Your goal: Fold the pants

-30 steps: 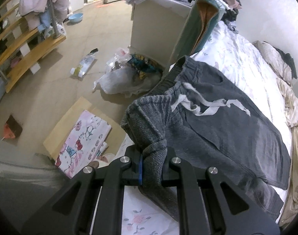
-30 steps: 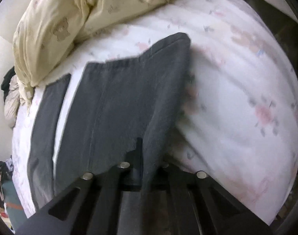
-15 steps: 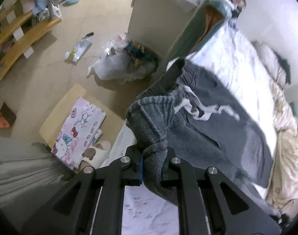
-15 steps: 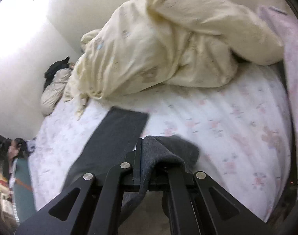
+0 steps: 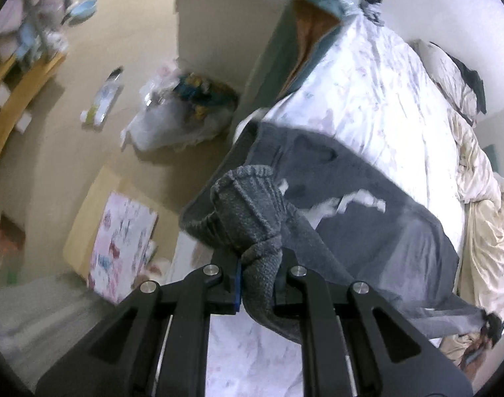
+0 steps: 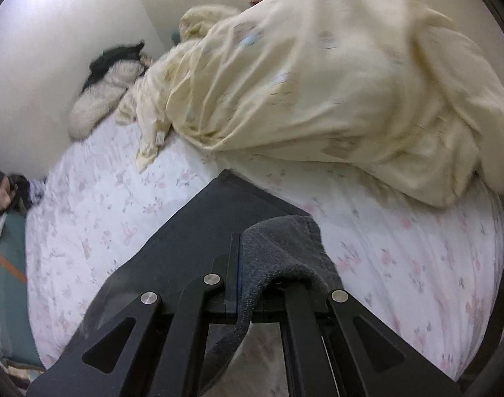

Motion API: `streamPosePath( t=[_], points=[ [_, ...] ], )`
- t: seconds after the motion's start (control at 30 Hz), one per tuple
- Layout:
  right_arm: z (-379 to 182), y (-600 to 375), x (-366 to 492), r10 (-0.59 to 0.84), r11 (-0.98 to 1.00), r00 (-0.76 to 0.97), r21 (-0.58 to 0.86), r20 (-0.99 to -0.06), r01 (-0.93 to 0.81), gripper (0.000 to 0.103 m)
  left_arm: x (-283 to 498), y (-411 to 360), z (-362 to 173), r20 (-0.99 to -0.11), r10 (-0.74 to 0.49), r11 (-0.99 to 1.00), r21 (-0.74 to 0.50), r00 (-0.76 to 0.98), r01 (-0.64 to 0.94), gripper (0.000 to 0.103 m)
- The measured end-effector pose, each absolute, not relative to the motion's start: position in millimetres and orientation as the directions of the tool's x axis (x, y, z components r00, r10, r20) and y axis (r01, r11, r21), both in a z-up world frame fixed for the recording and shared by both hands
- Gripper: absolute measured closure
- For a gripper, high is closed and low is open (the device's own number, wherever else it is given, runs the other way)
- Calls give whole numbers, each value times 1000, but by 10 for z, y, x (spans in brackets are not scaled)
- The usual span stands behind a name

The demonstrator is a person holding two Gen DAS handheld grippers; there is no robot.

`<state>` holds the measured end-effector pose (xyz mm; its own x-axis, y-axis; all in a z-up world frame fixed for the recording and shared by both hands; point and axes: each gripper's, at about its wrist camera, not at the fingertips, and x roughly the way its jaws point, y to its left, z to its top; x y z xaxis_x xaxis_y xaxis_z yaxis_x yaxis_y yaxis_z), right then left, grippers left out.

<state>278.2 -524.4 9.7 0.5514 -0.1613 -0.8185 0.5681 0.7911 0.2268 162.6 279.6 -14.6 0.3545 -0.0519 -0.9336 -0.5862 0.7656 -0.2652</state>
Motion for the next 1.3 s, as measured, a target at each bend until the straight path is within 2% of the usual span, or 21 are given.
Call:
streamPosePath(
  t=[0.2, 0.43, 0.53, 0.57, 0.6, 0.63, 0.67, 0.7, 0.73, 0.77, 0.83, 0.9, 0.97, 1.0, 1.07, 1.1, 1.2, 1.3],
  points=[
    [-291, -5036, 3942, -200, 850, 448, 74, -871, 522, 102, 2554, 2852, -428, -953, 0, 799, -182, 303, -574, 93],
    [-1269, -4670, 5149, -273, 900, 303, -131, -913, 415, 102, 3423, 2820, -1033, -953, 117, 845, -52, 278, -532, 92],
    [-1518, -4615, 5318, -280, 903, 265, -158, -923, 401, 102, 3493, 2786, -1149, -944, 172, 854, 0, 283, -520, 82],
    [-1558, -4617, 5339, -285, 901, 262, -165, -922, 402, 101, 3497, 2783, -1154, -938, 184, 856, 6, 294, -517, 72],
    [-1598, -4610, 5357, -287, 902, 254, -172, -924, 397, 97, 3492, 2785, -1131, -928, 203, 855, 14, 311, -518, 46],
    [-1638, -4605, 5375, -281, 906, 239, -174, -930, 386, 94, 3476, 2786, -1088, -914, 227, 855, 22, 335, -518, 31],
    [-1643, -4595, 5375, -276, 911, 237, -175, -931, 374, 91, 3428, 2776, -1022, -895, 240, 858, 14, 376, -514, 11],
    [-1619, -4578, 5370, -276, 915, 243, -177, -930, 361, 89, 3373, 2756, -953, -877, 234, 866, -8, 419, -500, 10],
    [-1573, -4569, 5345, -271, 922, 252, -176, -929, 344, 80, 3348, 2722, -895, -866, 229, 875, -17, 445, -484, 10],
    [-1529, -4559, 5322, -263, 928, 263, -170, -928, 330, 65, 3292, 2663, -824, -851, 228, 886, -19, 473, -463, 10],
    [-1373, -4555, 5210, -234, 947, 307, -144, -923, 287, 52, 3114, 2521, -621, -784, 277, 896, 2, 555, -444, 10],
    [-1233, -4562, 5123, -229, 955, 338, -144, -913, 259, 52, 2859, 2337, -390, -651, 378, 888, 53, 658, -457, 8],
    [-1049, -4632, 5012, -217, 960, 378, -126, -900, 251, 50, 2682, 2129, -310, -539, 429, 890, 114, 725, -442, 1],
    [-962, -4688, 4967, -221, 957, 392, -123, -893, 261, 46, 2675, 2028, -372, -540, 417, 902, 148, 731, -405, 1],
    [-750, -4805, 4882, -279, 941, 428, -156, -859, 301, 19, 2812, 1896, -673, -678, 320, 943, 161, 662, -291, 1],
    [-624, -4884, 4837, -334, 923, 447, -192, -830, 332, 15, 2890, 1868, -887, -761, 257, 960, 133, 595, -245, 3],
    [-394, -5115, 4733, -409, 885, 459, -221, -788, 409, 12, 2993, 1887, -1420, -860, 204, 965, 96, 469, -243, 9],
    [-446, -5344, 4623, -355, 895, 432, -168, -829, 413, 12, 3010, 1889, -1786, -877, 217, 967, 131, 428, -220, 8]
  ],
)
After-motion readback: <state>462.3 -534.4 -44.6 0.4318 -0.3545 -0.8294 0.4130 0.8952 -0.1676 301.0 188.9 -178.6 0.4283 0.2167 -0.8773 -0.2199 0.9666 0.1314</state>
